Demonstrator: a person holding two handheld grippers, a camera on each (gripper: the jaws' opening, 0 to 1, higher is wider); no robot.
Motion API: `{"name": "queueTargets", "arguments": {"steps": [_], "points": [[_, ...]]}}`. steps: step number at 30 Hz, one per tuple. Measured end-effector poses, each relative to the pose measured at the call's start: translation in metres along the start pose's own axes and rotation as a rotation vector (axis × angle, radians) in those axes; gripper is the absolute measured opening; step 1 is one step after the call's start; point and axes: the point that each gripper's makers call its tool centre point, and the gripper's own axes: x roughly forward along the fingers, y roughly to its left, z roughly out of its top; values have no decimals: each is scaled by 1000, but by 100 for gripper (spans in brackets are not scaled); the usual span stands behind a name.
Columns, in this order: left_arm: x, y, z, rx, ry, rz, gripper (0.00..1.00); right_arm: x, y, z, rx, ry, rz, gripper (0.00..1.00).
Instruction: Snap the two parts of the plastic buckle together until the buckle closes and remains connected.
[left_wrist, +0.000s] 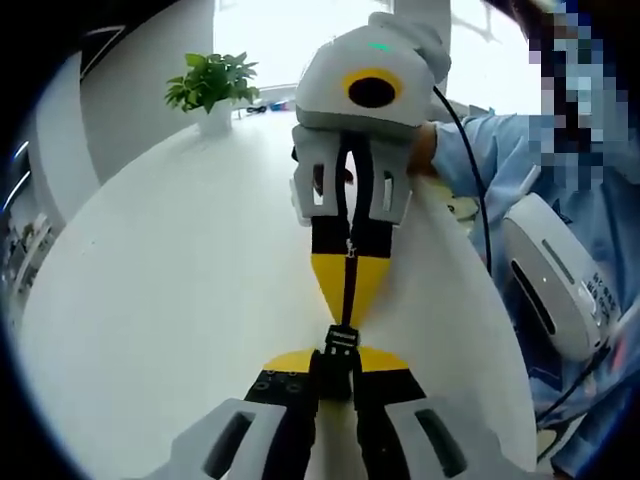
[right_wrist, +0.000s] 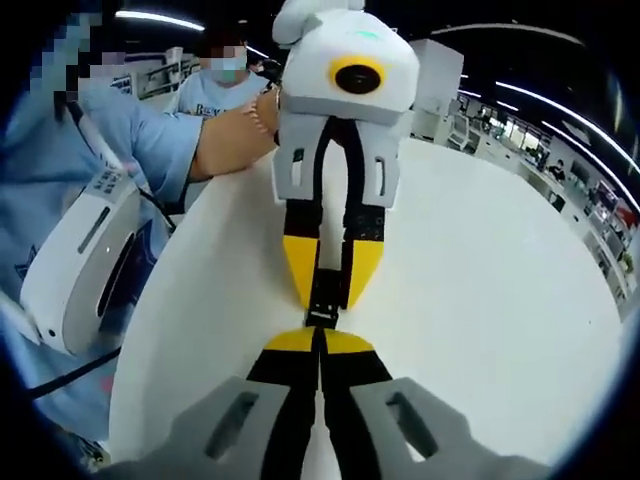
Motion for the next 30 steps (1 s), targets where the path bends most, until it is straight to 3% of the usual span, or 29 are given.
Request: {"name": "queueTargets", "arguments": {"steps": [11, 17, 19, 23, 30], "points": [[1, -2, -1, 13, -12, -7, 12, 3, 14, -3, -28, -5, -2, 1], [-1, -1, 0, 79, -23, -11, 13, 1, 23, -1, -42, -20, -4, 1], [-2, 3, 2, 131, -23, 17, 16, 1, 25, 0, -44, -25, -7, 1], [-7, 6, -1, 150, 6, 28, 17, -2, 28, 0, -53, -24, -10, 1], [-22, 9, -2, 88, 11, 23, 15, -5, 28, 1, -54, -24, -7, 1]]}}
